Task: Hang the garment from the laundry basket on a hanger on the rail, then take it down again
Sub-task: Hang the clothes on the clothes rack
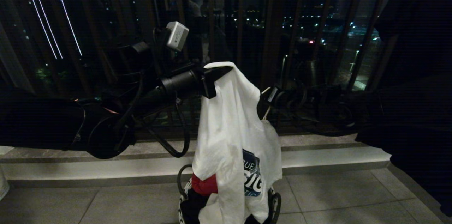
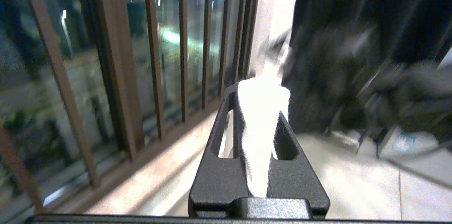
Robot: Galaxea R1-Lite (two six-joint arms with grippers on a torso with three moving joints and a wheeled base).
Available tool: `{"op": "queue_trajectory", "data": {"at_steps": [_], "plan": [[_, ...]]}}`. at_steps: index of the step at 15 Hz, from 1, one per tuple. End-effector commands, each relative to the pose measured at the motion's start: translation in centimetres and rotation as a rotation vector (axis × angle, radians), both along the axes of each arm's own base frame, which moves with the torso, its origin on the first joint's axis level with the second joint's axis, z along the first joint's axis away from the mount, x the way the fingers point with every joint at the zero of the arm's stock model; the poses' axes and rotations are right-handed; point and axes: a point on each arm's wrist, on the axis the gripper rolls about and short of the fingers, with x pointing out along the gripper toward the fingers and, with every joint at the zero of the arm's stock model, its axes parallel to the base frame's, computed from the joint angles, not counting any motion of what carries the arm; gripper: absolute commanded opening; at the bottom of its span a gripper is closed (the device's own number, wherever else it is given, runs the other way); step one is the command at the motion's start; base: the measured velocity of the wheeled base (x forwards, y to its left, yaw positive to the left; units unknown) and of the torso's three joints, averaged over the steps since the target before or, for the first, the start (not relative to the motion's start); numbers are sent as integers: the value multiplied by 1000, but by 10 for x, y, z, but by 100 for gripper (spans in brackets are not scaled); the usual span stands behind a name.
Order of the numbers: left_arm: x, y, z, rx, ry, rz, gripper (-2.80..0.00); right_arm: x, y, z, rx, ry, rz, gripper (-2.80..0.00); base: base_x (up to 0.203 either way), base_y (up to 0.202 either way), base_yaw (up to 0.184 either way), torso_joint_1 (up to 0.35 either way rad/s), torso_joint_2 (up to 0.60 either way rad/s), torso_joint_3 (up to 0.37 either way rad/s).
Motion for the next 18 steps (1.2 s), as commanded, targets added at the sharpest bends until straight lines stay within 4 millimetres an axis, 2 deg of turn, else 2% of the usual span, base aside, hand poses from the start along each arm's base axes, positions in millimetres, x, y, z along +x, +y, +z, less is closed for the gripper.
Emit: {"op": "queue_trajectory", "data": {"at_steps": [1, 7, 12, 18], "plan": [[-6, 3, 6, 47, 7, 6, -280, -8, -3, 33, 21, -90, 1, -280, 0, 0, 0, 0, 0, 0], [-6, 5, -2, 166, -55, 47, -280, -29, -21, 72, -61, -215, -16, -280, 0, 0, 0, 0, 0, 0], [-15, 13, -6, 275, -88, 68, -280, -29, -22, 72, -145, -239, -68, -280, 0, 0, 0, 0, 0, 0], [-39, 1, -1, 295, -75, -1, -280, -21, -21, 70, -192, -244, -141, -280, 0, 0, 0, 0, 0, 0]]}}
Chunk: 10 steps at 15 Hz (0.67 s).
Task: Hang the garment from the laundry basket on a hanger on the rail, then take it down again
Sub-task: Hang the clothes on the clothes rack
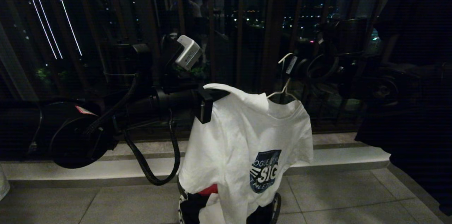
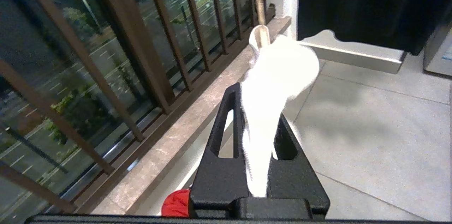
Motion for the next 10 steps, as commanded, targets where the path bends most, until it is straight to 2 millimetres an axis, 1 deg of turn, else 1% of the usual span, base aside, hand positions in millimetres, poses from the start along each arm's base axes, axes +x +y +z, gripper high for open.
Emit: {"op": "queue_trajectory", "data": {"at_steps": [1, 3, 7, 8, 10], "plan": [[-8, -2, 3, -5, -12, -17, -280, 3, 1, -2, 1, 1, -6, -280, 0, 0, 0, 0, 0, 0], [-7, -3, 2, 8, -23, 22, -280, 3, 1, -1, 0, -1, -7, -280, 0, 0, 0, 0, 0, 0], [-6, -3, -3, 42, -42, 27, -280, 2, 0, 1, 2, -7, -13, -280, 0, 0, 0, 0, 0, 0], [-6, -3, -4, 45, -40, 30, 0, 2, -1, 2, 3, -9, -15, -280, 0, 0, 0, 0, 0, 0], [-6, -3, -5, 57, -48, 31, 0, 2, -1, 2, 4, -10, -18, -280, 0, 0, 0, 0, 0, 0]]}}
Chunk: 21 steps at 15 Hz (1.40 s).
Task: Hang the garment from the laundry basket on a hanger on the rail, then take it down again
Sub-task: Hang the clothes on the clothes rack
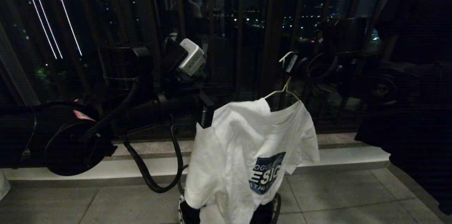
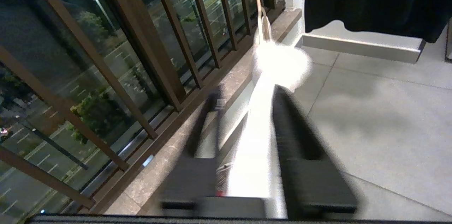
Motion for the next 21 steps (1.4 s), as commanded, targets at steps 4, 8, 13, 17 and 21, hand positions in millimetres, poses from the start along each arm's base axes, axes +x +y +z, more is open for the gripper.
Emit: {"op": "queue_trajectory", "data": {"at_steps": [4, 8, 13, 17, 21], "plan": [[1, 1, 0, 61, 2, 57, 0, -1, -1, 2, 3, -6, -9, -280, 0, 0, 0, 0, 0, 0], [2, 13, 10, 41, -20, 170, -280, -5, -3, 7, -12, -19, -17, -280, 0, 0, 0, 0, 0, 0], [-18, 50, 27, -2, 4, 275, -280, -25, 3, 20, -17, -20, 6, -280, 0, 0, 0, 0, 0, 0], [-35, 68, 26, 15, 194, 320, -280, -35, 8, 29, -28, -40, -18, -280, 0, 0, 0, 0, 0, 0], [-39, 47, 20, 27, 347, 140, -280, -49, 28, 26, -49, 5, 48, -280, 0, 0, 0, 0, 0, 0]]}}
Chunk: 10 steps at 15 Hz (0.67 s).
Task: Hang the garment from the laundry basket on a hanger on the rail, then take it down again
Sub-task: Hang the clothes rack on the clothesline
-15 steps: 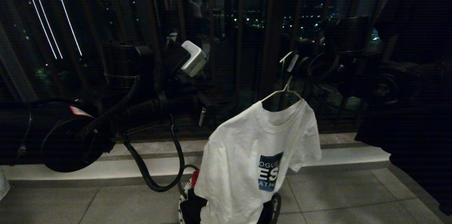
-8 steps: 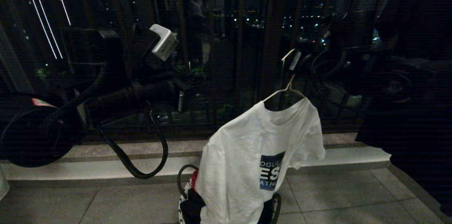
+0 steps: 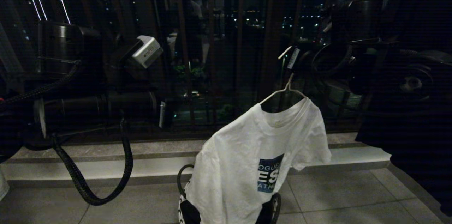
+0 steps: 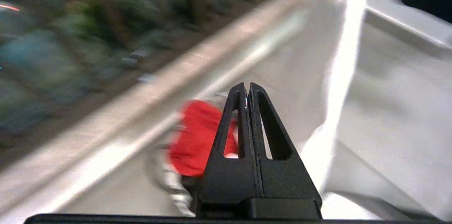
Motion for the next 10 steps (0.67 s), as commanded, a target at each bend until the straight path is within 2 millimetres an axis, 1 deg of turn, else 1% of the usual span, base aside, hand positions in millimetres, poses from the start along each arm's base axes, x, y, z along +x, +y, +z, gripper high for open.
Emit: {"op": "queue_trajectory", "data": {"at_steps": [1, 2, 4, 6, 10], "plan": [[-9, -10, -2, -7, 64, -105, -280, -10, 14, 1, 2, 3, 44, -280, 0, 0, 0, 0, 0, 0], [-12, -12, -3, -4, 75, -125, 0, -11, 17, 0, 1, 6, 50, -280, 0, 0, 0, 0, 0, 0], [-18, -16, -4, -1, 83, -150, 0, -13, 19, -1, 0, 10, 56, -280, 0, 0, 0, 0, 0, 0], [-26, -23, -9, 4, 99, -207, 0, -15, 19, 1, 2, 8, 58, -280, 0, 0, 0, 0, 0, 0], [-27, -40, -12, 18, 120, -260, 0, -17, 22, -1, -3, 14, 68, -280, 0, 0, 0, 0, 0, 0]]}}
